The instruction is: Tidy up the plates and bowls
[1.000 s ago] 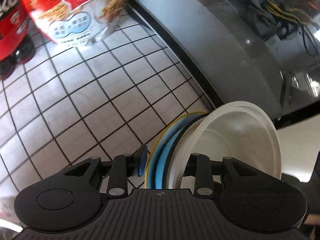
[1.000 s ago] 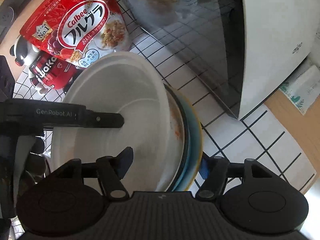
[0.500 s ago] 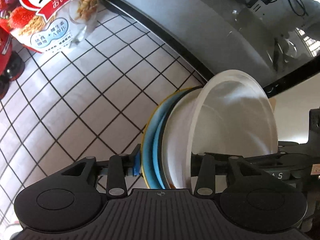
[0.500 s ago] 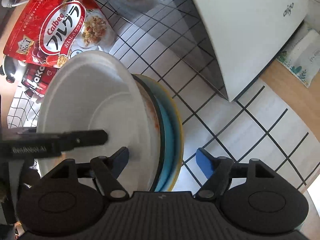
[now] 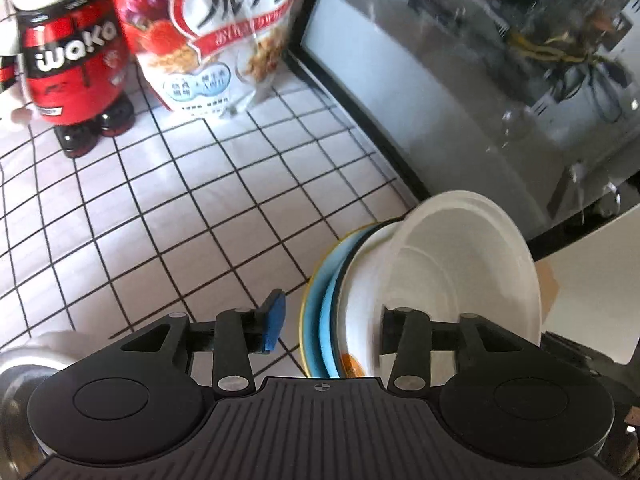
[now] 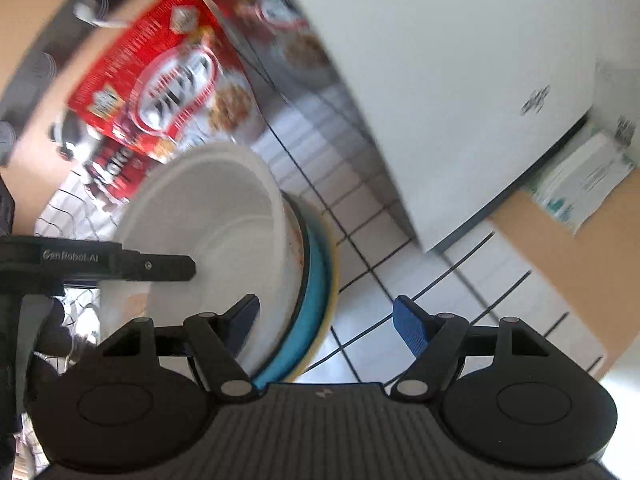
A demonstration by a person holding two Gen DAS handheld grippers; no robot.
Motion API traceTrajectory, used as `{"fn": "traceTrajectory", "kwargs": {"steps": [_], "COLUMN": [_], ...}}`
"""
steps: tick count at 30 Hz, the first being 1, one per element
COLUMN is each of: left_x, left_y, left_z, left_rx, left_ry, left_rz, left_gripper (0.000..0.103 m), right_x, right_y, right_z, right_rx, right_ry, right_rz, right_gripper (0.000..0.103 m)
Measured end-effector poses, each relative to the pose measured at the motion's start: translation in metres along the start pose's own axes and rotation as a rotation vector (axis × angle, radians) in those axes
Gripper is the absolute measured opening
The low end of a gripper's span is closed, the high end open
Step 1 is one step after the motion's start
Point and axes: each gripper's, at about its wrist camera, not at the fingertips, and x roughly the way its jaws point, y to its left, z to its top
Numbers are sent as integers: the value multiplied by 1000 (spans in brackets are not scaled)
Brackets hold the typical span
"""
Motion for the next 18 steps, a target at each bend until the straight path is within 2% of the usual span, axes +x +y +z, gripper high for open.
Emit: {"fn": "traceTrajectory", "kwargs": {"steps": [4, 8, 13, 15, 17, 18], "left_x": [-6, 1, 20, 25, 30, 31], "left_y": [-4, -6, -4, -1, -1, -1], "left_z": [-6, -11, -11, -9, -7, -7], "left_rx": [-5, -22, -47, -78, -90, -91], "left_ry": [-34, -23, 29, 51, 67, 69], "left_rz": [-2, 16, 42, 13, -5, -5], "left_gripper": [44, 44, 45, 47, 48, 49], "right_x": [0, 19, 36, 44, 48, 51], "right_y": [2, 6, 5, 0, -4, -5], "right_z": [-3, 0, 16, 22, 28, 30], "right_rx": [-35, -41, -30, 4, 44, 49], "right_ry": [6, 43, 84, 126, 157, 172], "right_rz": [15, -46, -40, -45, -17, -7], "right_gripper": [75, 75, 74, 70, 56, 56]}}
